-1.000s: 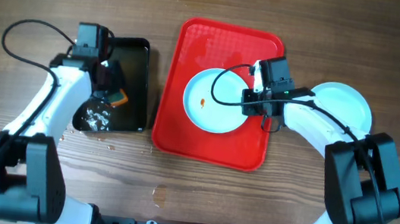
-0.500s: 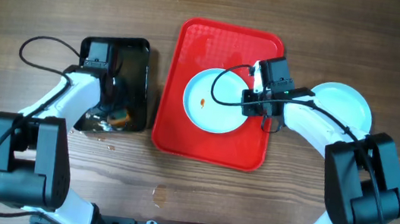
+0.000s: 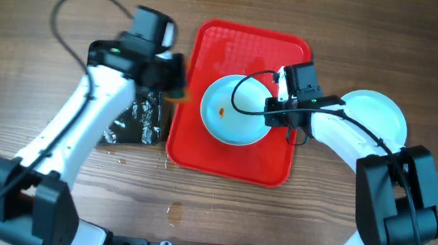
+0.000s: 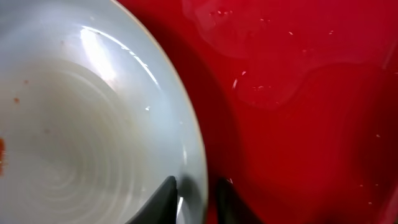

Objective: Clean dirty plates on tray and stack at the side
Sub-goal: 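Scrub the held plate with the sponge using the left gripper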

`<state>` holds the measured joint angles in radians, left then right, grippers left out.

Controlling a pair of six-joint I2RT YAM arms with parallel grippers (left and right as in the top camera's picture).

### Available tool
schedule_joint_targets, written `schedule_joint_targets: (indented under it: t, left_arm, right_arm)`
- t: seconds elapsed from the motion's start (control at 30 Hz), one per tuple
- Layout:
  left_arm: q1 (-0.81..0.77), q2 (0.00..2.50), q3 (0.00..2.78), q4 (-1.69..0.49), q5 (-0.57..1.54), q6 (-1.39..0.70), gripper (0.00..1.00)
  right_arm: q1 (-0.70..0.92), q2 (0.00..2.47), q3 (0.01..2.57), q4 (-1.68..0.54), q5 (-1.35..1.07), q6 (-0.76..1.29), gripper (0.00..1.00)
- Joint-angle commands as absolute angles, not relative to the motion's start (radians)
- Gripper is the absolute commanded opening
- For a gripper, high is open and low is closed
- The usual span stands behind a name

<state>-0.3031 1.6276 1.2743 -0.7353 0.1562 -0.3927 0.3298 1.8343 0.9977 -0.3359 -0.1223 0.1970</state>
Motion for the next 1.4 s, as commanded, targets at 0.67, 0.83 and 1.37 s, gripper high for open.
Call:
schedule_joint_targets:
  t: [0.67, 0.83, 1.37]
  left_arm:
    - [-0.599, 2.047, 1.274, -0.389, 0.049, -0.657, 0.04]
    - [-0.598, 2.047, 1.274, -0.451, -0.151, -0.513, 0.04]
    - [-0.598, 2.032, 1.292, -0.693, -0.492, -0.392, 0.04]
  right_arm:
    - [0.326, 1.874, 0.97, -0.382, -0.104, 0.262, 0.04]
    - [0.326, 1.874, 0.963, -0.389, -0.104, 0.262, 0.04]
    - [0.326, 1.875, 0.956, -0.414, -0.081, 0.344, 0.04]
